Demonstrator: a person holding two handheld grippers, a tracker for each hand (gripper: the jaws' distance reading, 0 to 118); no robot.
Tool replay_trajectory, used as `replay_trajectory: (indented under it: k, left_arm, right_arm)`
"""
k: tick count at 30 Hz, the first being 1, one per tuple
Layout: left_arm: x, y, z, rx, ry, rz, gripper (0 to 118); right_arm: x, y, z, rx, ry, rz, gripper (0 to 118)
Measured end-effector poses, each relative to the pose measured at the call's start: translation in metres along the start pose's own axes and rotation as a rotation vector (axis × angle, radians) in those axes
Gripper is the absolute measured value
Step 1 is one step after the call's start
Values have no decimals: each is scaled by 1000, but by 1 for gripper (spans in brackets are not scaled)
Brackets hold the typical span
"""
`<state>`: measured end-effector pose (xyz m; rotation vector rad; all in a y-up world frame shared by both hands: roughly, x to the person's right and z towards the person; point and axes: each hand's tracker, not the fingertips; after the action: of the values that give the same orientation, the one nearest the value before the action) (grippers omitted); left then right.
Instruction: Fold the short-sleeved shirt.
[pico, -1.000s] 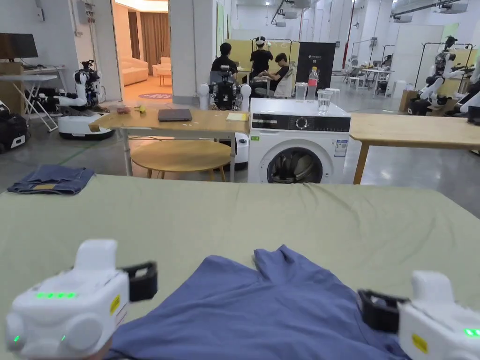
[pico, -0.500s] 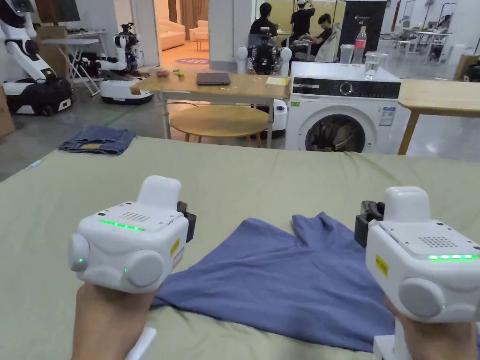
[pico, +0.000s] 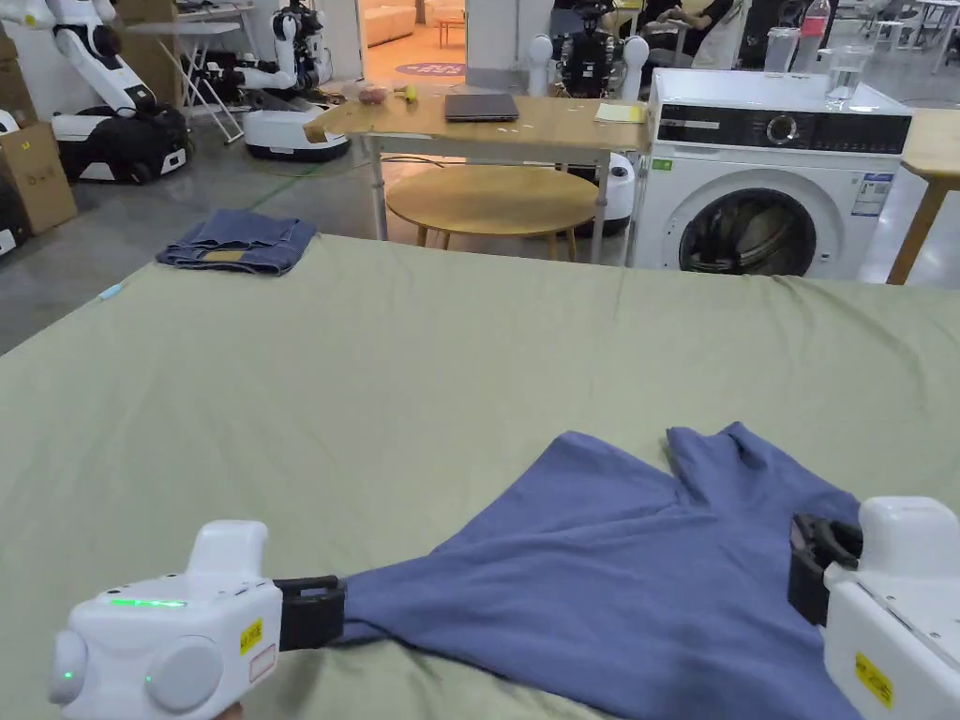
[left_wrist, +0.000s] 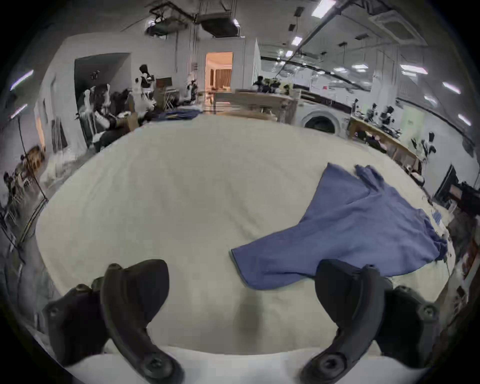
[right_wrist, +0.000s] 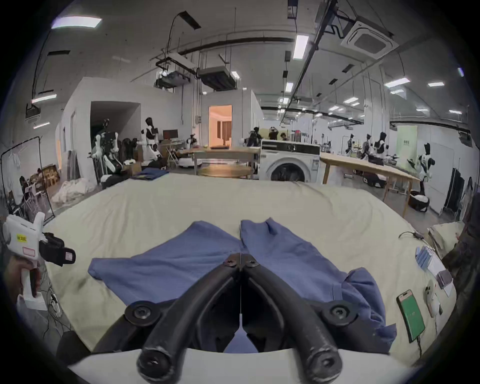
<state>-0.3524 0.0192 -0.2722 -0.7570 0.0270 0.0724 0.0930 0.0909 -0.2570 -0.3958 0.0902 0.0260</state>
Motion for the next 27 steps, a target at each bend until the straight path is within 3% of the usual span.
replay_trajectory:
  k: [8,11,12,15,22,23,25,26,27]
  left_arm:
    - [14,6,-84,-138,39,-63,111]
    - [20,4,-80,-130,48,-79,98]
    - [21,4,-71,-113,30,-94,83]
    - [39,5,-56,-85,-21,-152,0]
    - [37,27,-12,12,-47,-157,0]
    - [37,30,-7,24,-48,-156,0]
    - [35,33,-4,35,-49,-156,0]
    - [35,35,-3,39,-49,-153,0]
    - [34,36,-3,40,-50,-150,0]
  right_arm:
    - [22,-8,-28,-68,-56,24,0]
    - [35,-9,-40,-102,-74,18,0]
    - [40,-9,-43,-109,-78,19,0]
    - [57,-5,-63,-143,-81,21,0]
    - [116,18,-140,-268,-129,58,1]
    - [125,20,-153,-277,-129,59,13]
    - [138,23,-180,-319,-88,52,90]
    - [143,23,-197,-344,-98,71,113]
    - [146,23,-208,-347,-98,81,118]
